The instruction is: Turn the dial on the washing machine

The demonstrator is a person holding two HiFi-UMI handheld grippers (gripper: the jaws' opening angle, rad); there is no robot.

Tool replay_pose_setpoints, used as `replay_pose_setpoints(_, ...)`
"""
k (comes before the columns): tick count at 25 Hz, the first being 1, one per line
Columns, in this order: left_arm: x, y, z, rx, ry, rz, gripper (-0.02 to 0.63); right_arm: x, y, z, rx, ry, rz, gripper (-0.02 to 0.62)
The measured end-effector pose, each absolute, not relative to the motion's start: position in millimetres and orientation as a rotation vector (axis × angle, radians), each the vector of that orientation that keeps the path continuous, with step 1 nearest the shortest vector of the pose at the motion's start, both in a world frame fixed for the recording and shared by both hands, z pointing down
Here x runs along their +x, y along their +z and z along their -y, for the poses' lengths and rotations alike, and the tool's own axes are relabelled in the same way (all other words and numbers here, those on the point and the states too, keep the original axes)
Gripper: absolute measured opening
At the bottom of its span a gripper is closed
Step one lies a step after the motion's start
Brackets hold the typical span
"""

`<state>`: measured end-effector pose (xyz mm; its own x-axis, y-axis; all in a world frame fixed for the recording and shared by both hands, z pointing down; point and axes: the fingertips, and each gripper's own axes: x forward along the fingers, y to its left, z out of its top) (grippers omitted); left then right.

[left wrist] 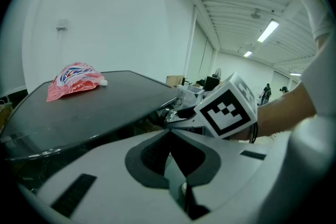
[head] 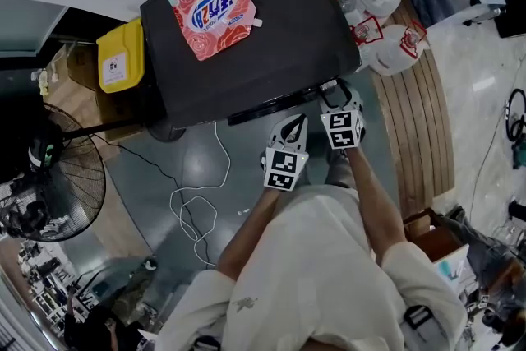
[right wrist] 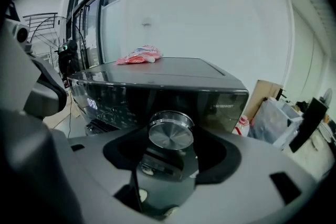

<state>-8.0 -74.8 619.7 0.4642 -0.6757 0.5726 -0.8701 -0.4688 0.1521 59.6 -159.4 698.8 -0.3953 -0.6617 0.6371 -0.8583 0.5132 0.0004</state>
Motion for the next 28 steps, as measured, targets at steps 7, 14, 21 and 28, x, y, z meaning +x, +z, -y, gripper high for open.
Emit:
replay_pose_setpoints(7,-7.8,618.3,73.2,2.290,0.610,1.301,0.012,61.1,694.1,160.6,1.252,0.547,2.214,0.276)
replay_pose_setpoints(14,-7.0,617.4,72.0,2.283,0.605,1.309,0.012,64.5,696.8,161.5,1.256,0.666,2.248,0.276)
replay_pose_setpoints(21,-7.0,617.5,71.1,2.279,0.601,1.317,0.012,65.3,695.8,162.0,1.272,0.806,2.285,0.276)
replay_pose_setpoints(28,-7.4,617.6,69.9,2.274,0.602,1.324,0.012,66.5,695.5,162.0,1.294,0.953,2.309,0.276)
